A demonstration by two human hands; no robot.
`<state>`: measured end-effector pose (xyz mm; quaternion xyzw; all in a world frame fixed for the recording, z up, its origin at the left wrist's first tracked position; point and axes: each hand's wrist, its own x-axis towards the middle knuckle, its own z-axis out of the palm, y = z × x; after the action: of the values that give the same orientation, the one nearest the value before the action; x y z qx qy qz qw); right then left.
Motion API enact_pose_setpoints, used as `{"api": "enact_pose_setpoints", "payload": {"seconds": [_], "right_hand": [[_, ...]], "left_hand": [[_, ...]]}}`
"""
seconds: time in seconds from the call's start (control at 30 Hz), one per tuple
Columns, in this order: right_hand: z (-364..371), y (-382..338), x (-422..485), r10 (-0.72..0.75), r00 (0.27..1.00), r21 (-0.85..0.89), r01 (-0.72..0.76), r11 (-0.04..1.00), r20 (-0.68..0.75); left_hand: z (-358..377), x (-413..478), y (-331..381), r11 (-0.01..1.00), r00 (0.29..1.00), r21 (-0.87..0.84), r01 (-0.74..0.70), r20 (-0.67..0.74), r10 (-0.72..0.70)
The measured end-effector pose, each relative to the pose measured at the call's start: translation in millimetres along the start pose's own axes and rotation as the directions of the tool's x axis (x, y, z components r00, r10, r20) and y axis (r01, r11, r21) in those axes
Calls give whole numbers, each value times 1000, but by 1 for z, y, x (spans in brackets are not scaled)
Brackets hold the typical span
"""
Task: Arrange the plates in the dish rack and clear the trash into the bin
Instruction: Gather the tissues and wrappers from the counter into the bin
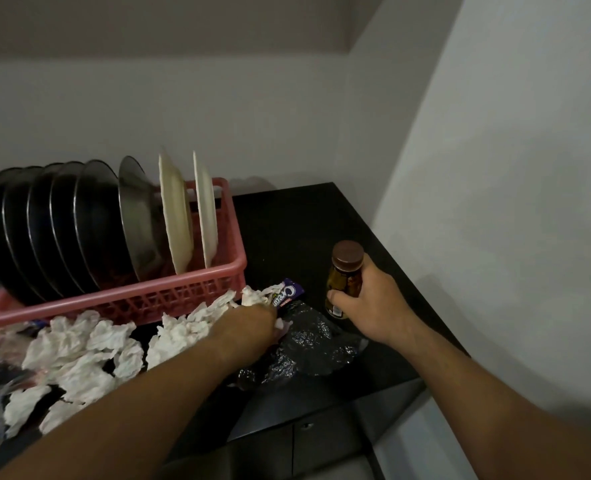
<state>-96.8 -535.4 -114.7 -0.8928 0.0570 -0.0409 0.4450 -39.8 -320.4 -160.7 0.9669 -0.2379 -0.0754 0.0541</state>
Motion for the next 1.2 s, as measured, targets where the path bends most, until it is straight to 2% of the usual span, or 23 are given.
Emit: {"api": "enact_pose_setpoints", "payload": {"seconds": [0.1,0.23,0.33,0.43,0.6,0.77,0.83,1.03,1.2], "right_hand": [[4,-1,-3,-2,1000,-12,2,1000,9],[5,-2,-8,19,1000,-24,-19,1000,3],[5,-5,-14,27,1000,-30,-27,999,-5],[7,-11,-22,31,999,-28,-32,999,-27],[15,-32,-35,53,998,-4,-53,999,-35],[33,-61,-58,63,998,40,-62,997,-16],[46,-70,-70,70,998,51,-70,996,3],[92,-85,-114,114,993,106,-115,988,16],[122,-101,-148,100,995,144,-103,984,29]], "left_hand": [[19,-3,1,996,1000,84,-3,-29,5],[25,-1,3,998,997,-40,40,-60,-43],[22,-1,6,998,999,-51,28,-44,-31],[17,-5,8,998,998,-53,-26,-59,23],[-6,-13,3,980,998,-195,-50,-50,41],[-34,-32,-24,976,983,-126,-180,-48,175],[-38,-43,-35,961,977,-180,-212,-48,206],[-30,-95,-66,893,974,-392,-220,-140,179],[-29,-145,-82,872,984,-455,-177,-88,154]]}}
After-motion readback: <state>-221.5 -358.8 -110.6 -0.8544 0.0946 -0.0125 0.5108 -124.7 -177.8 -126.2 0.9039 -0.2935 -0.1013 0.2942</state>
